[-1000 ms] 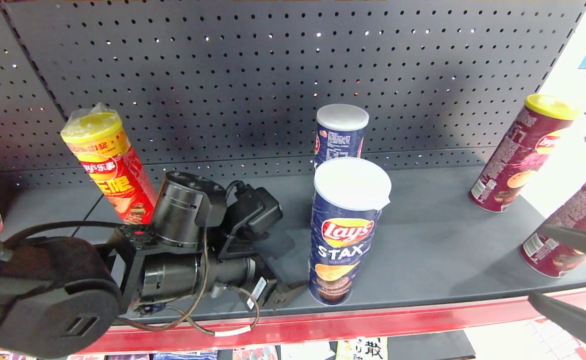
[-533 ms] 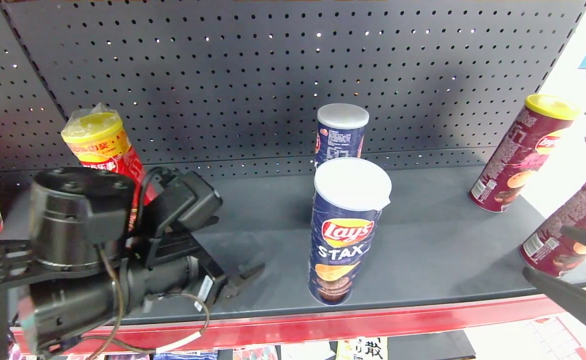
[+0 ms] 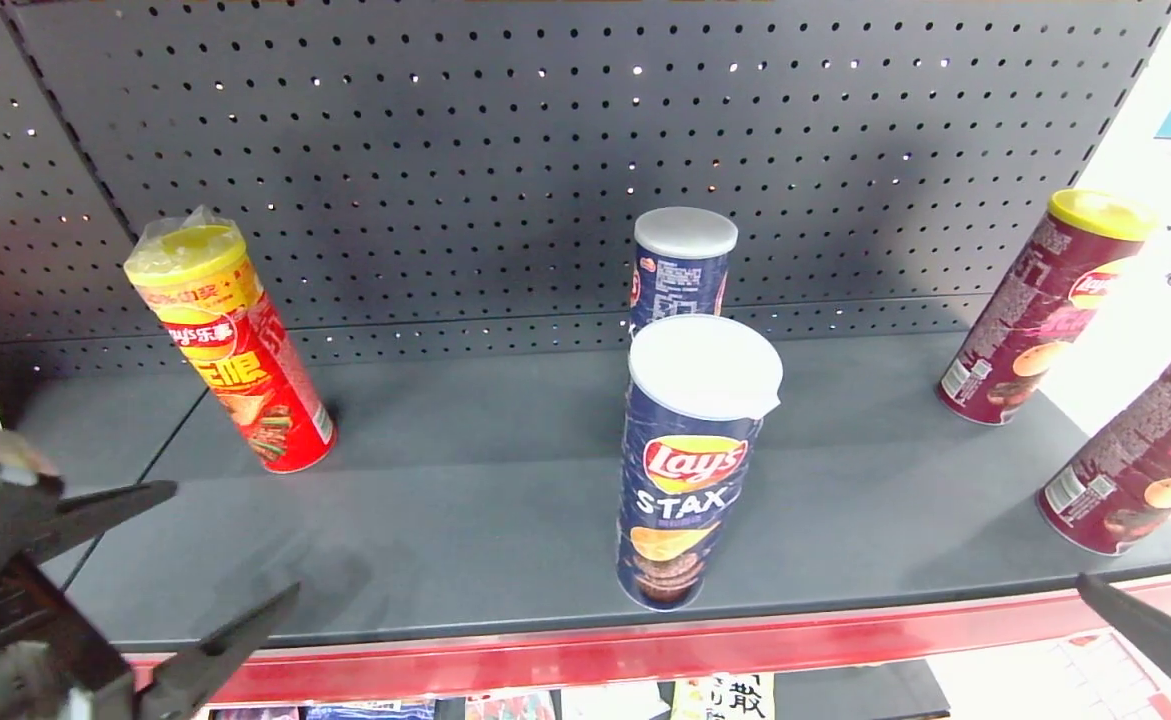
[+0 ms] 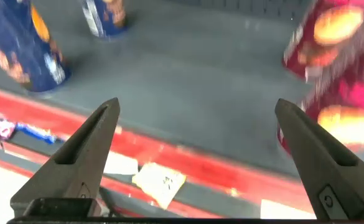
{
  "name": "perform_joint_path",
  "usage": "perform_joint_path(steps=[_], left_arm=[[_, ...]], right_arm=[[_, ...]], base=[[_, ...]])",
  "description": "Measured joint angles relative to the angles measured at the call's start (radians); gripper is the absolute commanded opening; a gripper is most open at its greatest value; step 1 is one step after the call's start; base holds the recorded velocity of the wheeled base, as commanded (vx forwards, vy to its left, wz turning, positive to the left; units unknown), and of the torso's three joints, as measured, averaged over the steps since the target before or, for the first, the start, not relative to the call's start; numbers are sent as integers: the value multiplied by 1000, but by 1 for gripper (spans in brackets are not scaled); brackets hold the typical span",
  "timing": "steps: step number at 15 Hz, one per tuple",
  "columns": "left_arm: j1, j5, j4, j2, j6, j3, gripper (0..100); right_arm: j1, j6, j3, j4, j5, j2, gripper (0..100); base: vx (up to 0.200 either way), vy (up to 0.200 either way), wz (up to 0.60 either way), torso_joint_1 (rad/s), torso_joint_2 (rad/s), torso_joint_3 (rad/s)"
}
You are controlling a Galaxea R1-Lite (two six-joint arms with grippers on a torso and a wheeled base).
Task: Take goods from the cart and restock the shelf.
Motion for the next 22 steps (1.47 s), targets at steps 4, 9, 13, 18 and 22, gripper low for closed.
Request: perform_joint_path(steps=[4,9,13,18,22], left_arm=[[171,40,304,-271,-3,25,100],[361,47,568,-473,-4,0,100],[516,43,666,-540,-4,-17,100],[546,-18,610,-600,3,12,100],[546,-21,605,-620,30,28,100]], right_arm=[[-93,-13,-5,120,-9,-77,100],[-141,-47,9,125,-9,-127,100],[-141,-49,21,125,-8,-141,100],[-156,-77,24,125,-11,-136,100],[-167,-77,19,125,-8,-128,100]], base=[[0,0,0,0,0,0],[0,0,0,0,0,0],[0,0,0,0,0,0],[0,0,0,0,0,0],[-100,0,0,0,1,1]])
